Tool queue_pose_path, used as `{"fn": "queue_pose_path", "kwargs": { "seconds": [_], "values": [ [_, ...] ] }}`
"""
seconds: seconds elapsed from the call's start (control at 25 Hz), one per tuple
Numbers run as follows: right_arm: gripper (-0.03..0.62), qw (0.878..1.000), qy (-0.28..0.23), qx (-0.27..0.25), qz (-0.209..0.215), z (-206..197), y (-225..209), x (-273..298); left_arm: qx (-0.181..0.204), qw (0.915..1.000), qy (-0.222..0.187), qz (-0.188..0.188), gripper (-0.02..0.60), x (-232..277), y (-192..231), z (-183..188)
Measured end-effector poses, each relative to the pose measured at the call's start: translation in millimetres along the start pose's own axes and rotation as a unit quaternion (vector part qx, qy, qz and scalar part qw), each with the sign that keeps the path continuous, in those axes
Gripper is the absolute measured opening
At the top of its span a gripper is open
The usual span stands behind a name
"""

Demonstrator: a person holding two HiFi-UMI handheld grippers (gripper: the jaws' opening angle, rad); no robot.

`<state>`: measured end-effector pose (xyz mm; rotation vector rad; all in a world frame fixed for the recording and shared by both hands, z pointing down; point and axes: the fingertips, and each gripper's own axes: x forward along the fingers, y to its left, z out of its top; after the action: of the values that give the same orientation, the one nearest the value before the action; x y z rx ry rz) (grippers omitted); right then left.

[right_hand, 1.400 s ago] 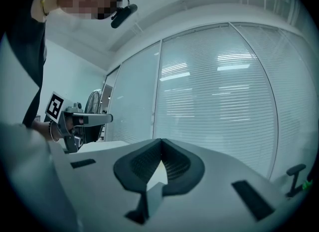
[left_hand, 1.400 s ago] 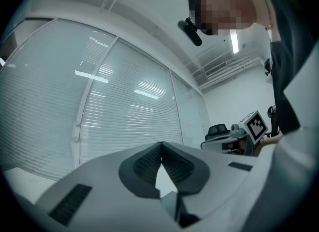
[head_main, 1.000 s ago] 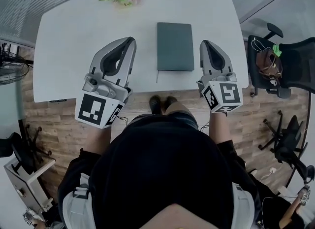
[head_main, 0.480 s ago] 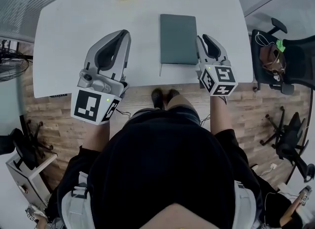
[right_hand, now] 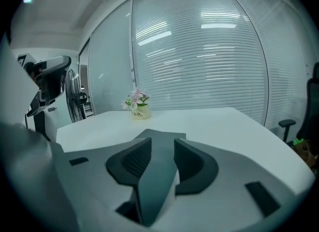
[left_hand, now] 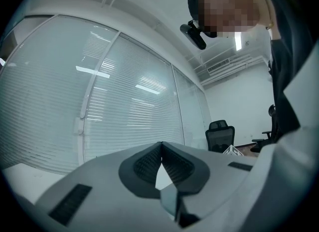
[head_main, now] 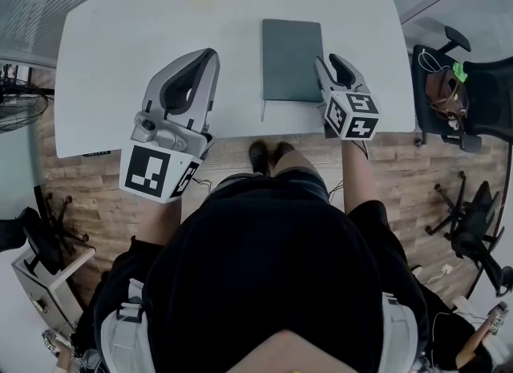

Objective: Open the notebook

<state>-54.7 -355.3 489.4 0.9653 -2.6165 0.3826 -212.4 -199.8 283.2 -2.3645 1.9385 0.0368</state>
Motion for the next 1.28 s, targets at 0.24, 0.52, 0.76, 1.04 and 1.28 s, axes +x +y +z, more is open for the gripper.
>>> {"fn": "queue_pose_path", "kwargs": {
  "seconds": [0.24,0.52,0.76,1.04,1.28],
  "values": [
    [0.149,0.999,0.043,0.017,0.002,-13,-6,11,0.003,1.0000,-0.002,0.002,0.012,2,-1,2],
    [0.163,0.995,0.089,0.039,0.003,-28,-15,25,0.003,1.0000,-0.002,0.004,0.012,6,0,3],
    [0.167,0.992,0.121,0.047,-0.002,-35,-20,32,0.003,0.9999,-0.001,0.010,0.012,8,3,3],
    [0.204,0.975,0.201,0.088,0.019,-50,-17,39,0.008,0.9999,-0.005,0.012,0.012,12,0,4],
    [0.186,0.968,0.224,0.111,0.038,-50,-16,44,-0.004,0.9996,-0.004,0.028,0.012,11,5,2]
  ]
}}
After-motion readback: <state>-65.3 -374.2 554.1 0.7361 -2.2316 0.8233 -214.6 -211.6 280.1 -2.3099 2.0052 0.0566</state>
